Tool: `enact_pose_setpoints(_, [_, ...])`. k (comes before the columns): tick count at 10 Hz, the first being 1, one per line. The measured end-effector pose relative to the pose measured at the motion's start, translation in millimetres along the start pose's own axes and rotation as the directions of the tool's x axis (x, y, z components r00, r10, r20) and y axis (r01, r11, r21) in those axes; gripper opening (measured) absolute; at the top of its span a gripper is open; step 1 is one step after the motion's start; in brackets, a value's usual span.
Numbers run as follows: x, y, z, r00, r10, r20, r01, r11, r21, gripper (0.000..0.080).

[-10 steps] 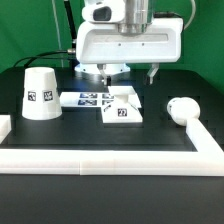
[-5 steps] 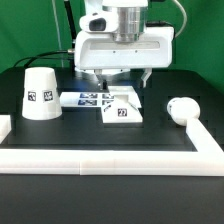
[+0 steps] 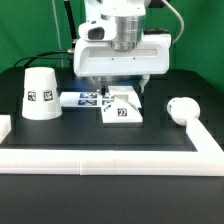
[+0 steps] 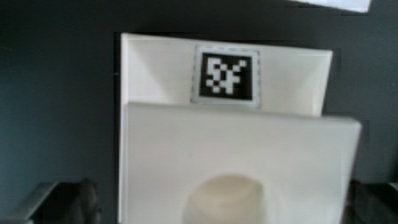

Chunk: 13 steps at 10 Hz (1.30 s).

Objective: Assemble lamp

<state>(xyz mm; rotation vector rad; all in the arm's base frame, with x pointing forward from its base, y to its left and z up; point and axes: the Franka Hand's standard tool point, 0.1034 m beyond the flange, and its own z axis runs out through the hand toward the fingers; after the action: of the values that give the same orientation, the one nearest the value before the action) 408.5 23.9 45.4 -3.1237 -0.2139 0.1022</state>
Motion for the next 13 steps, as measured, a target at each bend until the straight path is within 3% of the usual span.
enact_pose_setpoints(2, [-0.3,-1.2,0.6,1.0,-0.003,0.002,0.003,1.0,0.0,0.0699])
enact_pose_setpoints(3, [-0.7,-1.6,1.5,1.0,-0.004,0.003,0.004,1.0,0.0,0.0568])
enact_pose_setpoints(4, [-0.7,-1.6,1.5,1.0,-0.005,0.004,0.005,1.0,0.0,0.0535])
enact_pose_setpoints(11, [0.3,-1.9,1.6,1.0,-0.006,0.003,0.006,1.0,0.001,0.0537])
enact_pose_setpoints(13, [17.7,-4.4,0.2,1.0,-0.008,-0.009,0.008,1.0,0.002,0.0537])
